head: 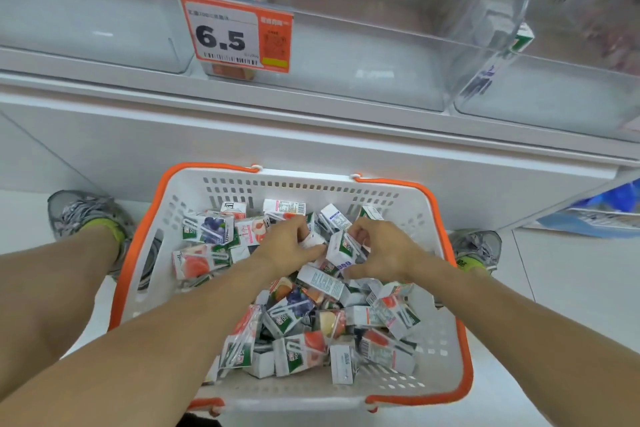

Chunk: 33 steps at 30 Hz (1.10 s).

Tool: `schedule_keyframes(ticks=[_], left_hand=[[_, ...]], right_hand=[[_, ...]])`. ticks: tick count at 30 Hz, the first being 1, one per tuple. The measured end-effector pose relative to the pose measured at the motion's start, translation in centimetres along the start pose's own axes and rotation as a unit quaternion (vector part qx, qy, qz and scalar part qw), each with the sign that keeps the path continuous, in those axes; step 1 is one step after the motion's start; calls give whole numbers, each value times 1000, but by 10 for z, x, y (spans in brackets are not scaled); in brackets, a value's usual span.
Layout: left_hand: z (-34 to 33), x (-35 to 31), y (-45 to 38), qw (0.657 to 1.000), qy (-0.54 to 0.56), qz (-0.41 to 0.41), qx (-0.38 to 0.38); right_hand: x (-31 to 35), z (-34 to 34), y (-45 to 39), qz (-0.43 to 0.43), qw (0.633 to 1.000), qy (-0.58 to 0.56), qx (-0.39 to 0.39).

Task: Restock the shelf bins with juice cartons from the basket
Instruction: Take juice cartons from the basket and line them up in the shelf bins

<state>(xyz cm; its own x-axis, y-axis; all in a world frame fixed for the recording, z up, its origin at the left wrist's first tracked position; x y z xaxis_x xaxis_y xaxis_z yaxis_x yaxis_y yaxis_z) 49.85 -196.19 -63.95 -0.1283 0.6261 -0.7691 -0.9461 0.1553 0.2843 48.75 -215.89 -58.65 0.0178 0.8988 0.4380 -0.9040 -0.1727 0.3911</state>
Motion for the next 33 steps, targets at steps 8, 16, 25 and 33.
schedule_keyframes(ticks=[8,16,25,33], left_hand=[[97,-71,31,950,296,91,28],[208,-140,67,971,204,-18,124],[203,-141,65,972,150,-44,177],[193,-155,61,975,99,-55,191]], right_hand=[[60,99,48,7,955,-261,137],[115,158,64,65,832,-525,170],[157,129,41,97,908,-395,102],[143,161,53,123,956,-265,10]])
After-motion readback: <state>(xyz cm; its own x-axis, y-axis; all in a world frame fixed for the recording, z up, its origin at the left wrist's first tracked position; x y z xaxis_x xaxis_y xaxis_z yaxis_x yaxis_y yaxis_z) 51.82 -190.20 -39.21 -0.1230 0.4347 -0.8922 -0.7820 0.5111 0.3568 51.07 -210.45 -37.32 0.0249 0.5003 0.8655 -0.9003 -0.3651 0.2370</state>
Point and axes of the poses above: each hand's wrist, its own y-axis away from the middle knuckle, its own z-axis out of the back of the hand, x = y × z, the point moved 3 cm from there along -y, towards the middle knuckle, and after that the axes turned 7 degrees about -x, right-handed, at the moved point
